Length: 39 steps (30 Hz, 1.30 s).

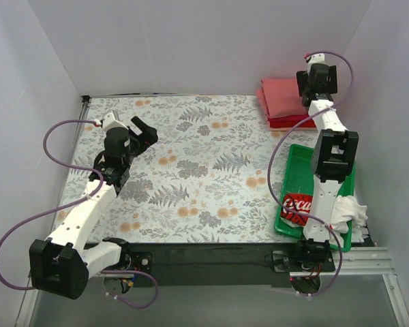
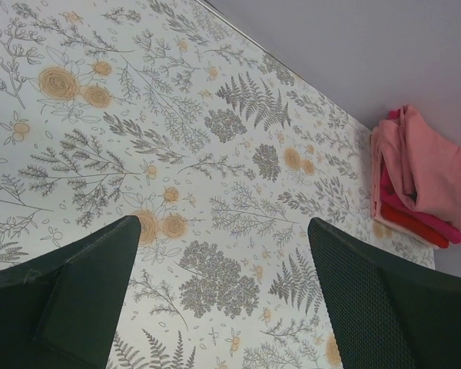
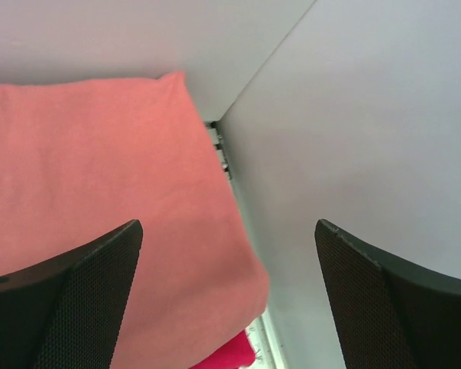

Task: Fold and stack the t-shirts
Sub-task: Neatly place the folded tshirt to the corner, then reset both grippers

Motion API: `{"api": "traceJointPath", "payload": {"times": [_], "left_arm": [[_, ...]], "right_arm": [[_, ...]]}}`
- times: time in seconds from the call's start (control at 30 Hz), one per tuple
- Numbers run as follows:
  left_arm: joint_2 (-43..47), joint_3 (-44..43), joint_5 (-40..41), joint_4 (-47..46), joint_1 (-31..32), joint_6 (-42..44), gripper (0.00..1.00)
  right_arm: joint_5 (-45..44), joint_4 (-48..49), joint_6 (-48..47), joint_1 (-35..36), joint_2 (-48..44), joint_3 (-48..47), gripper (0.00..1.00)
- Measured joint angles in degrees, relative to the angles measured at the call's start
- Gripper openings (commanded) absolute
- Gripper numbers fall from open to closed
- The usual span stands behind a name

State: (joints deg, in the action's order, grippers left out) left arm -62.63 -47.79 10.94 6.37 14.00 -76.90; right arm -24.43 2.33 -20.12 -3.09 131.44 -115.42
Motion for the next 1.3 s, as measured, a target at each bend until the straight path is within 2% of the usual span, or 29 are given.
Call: {"api": "traceJointPath", "payload": {"times": [0.2, 0.37, 0.43, 0.63, 0.8, 0.9, 1.13, 1.3], "left_arm": [[0.37, 0.02, -0.04, 0.02, 0.0, 0.85, 0.93], [1.9, 0.59, -1.62, -0.2, 0.0, 0.96, 0.95], [2.82, 1.33, -2.27, -0.44, 0.0, 1.03, 0.98], [5.4, 4.9, -4.0, -0.22, 0.0, 0.35, 0.98], [6.58, 6.95, -5.44, 0.9, 0.0, -0.46, 0.98], [7.69, 7.72, -6.05, 1.57, 0.0, -1.05, 0.98], [13.05, 8.52, -5.14, 4.28, 0.0, -3.96, 0.98], [18.14, 10.49, -3.76, 5.7, 0.0, -5.57, 0.98]], "right_arm": [[4.13, -0.26, 5.25, 0.52, -8.61, 10.45, 0.98], [6.36, 0.04, 8.24, 3.54, -25.24, 26.08, 0.98], [5.46, 1.38, 9.25, 7.52, -32.74, 32.33, 0.98], [8.5, 3.23, 15.41, 20.44, -51.74, 52.0, 0.98], [14.62, 2.62, 23.58, 22.03, -68.06, 72.02, 0.98], [18.78, 1.09, 27.36, 21.97, -76.08, 79.84, 0.98], [24.06, -0.79, 33.73, 22.03, -94.38, 91.12, 0.98], [24.96, -1.4, 36.37, 22.01, -100.37, 94.36, 0.98]]}}
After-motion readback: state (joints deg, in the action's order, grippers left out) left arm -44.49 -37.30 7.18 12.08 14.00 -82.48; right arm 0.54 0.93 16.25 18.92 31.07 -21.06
